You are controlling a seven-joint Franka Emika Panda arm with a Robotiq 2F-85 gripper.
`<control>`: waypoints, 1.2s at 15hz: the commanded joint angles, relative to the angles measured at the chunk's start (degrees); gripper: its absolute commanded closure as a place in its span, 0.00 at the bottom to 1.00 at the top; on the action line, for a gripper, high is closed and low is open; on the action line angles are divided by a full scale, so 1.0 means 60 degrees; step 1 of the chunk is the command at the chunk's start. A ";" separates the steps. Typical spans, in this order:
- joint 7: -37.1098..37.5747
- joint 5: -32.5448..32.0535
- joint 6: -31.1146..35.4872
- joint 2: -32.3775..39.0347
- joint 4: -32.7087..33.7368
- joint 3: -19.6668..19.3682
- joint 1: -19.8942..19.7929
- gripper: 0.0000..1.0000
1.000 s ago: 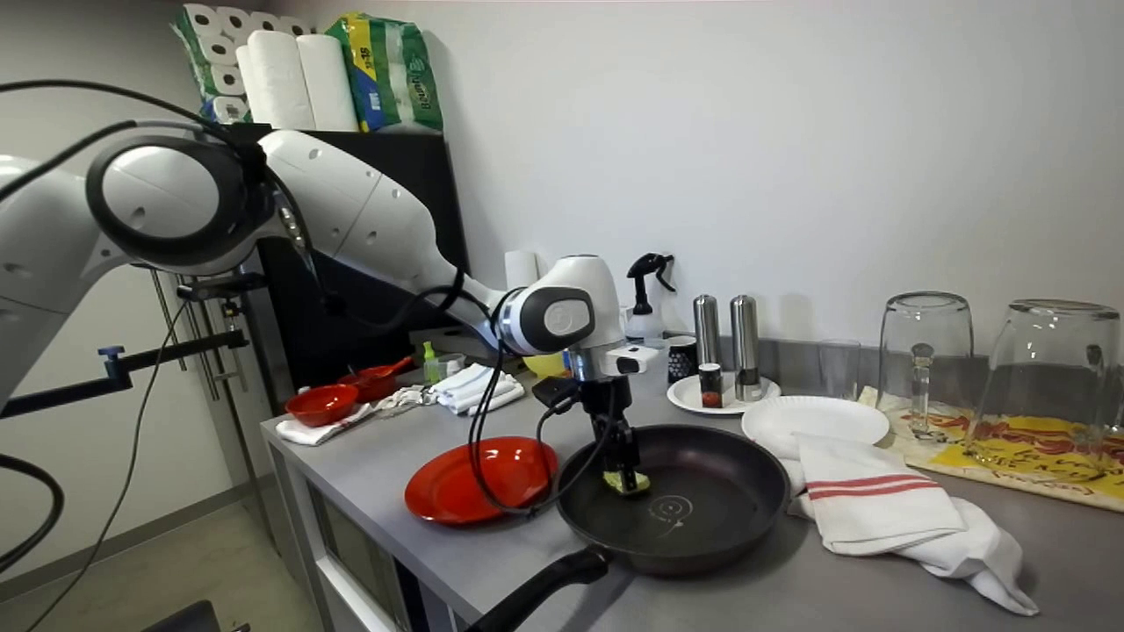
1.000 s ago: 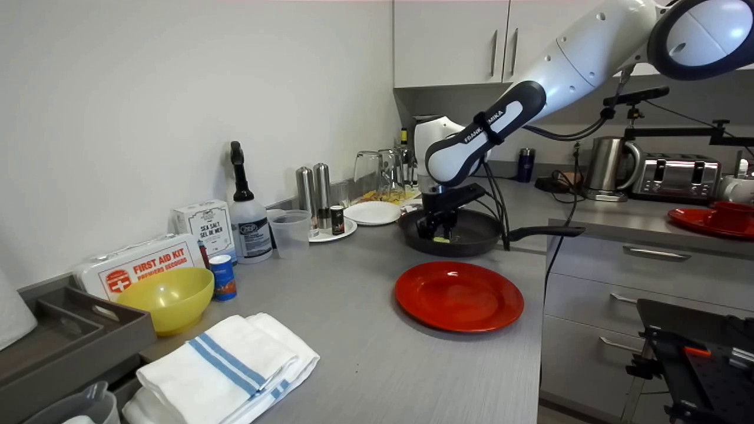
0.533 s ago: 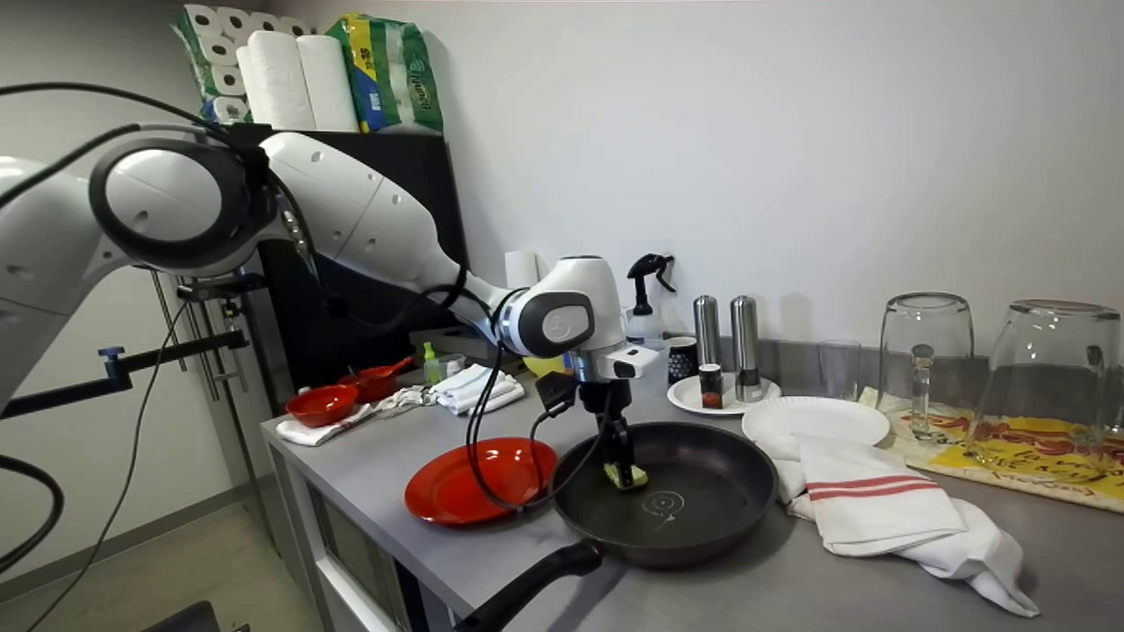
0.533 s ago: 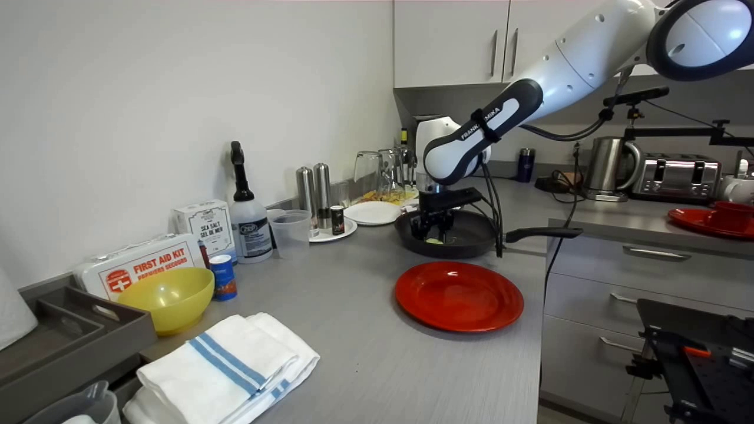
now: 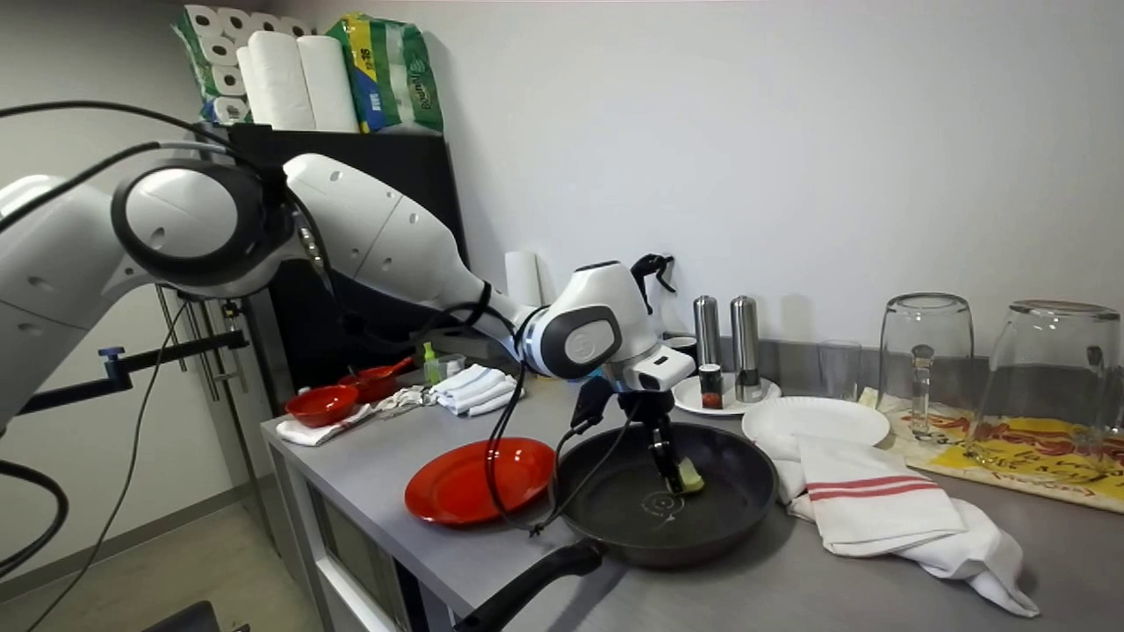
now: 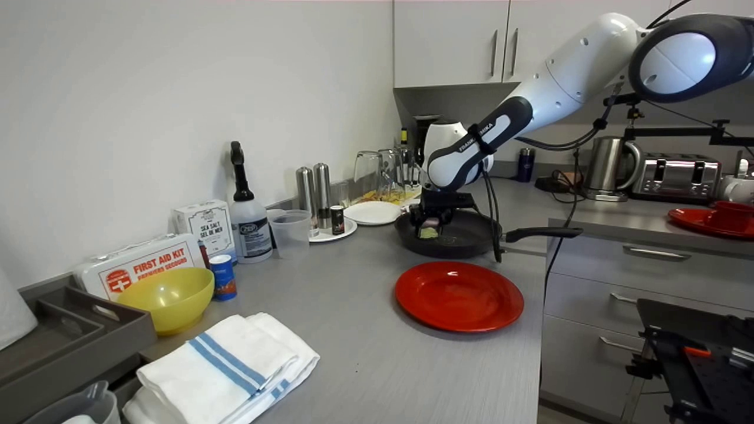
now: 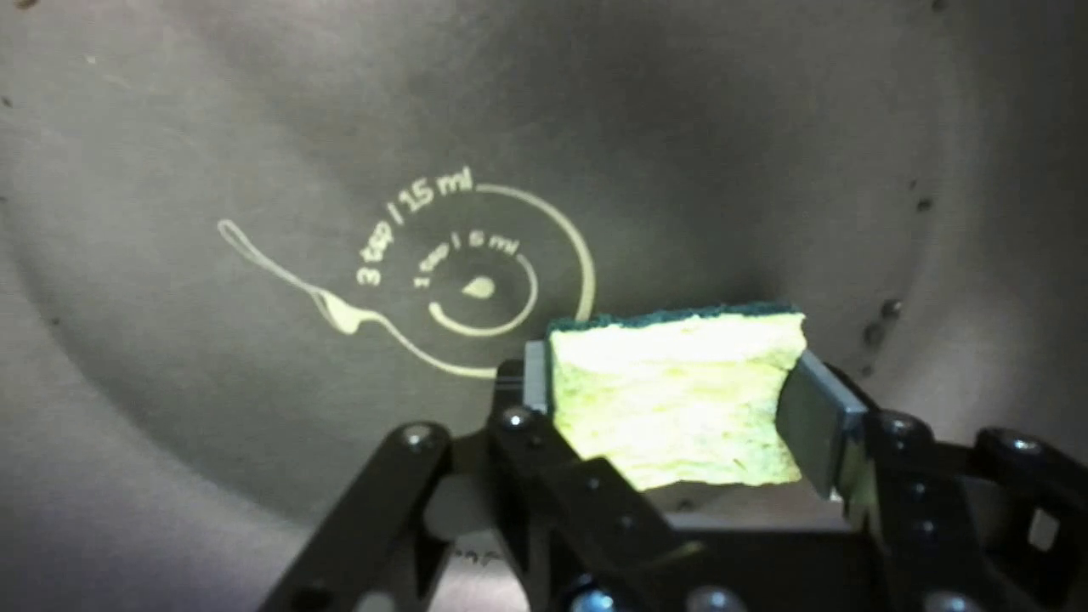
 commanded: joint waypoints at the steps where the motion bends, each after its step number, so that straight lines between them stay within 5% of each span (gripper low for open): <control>1: 0.0958 -0.0136 0.0233 0.0646 0.0282 -0.0682 0.0118 0.61; 7: 0.0944 -0.0273 -0.0697 0.0166 -0.0460 -0.0935 0.0011 0.61; 18: -0.0946 0.0399 -0.1706 -0.1111 -0.1629 0.0699 -0.0320 0.61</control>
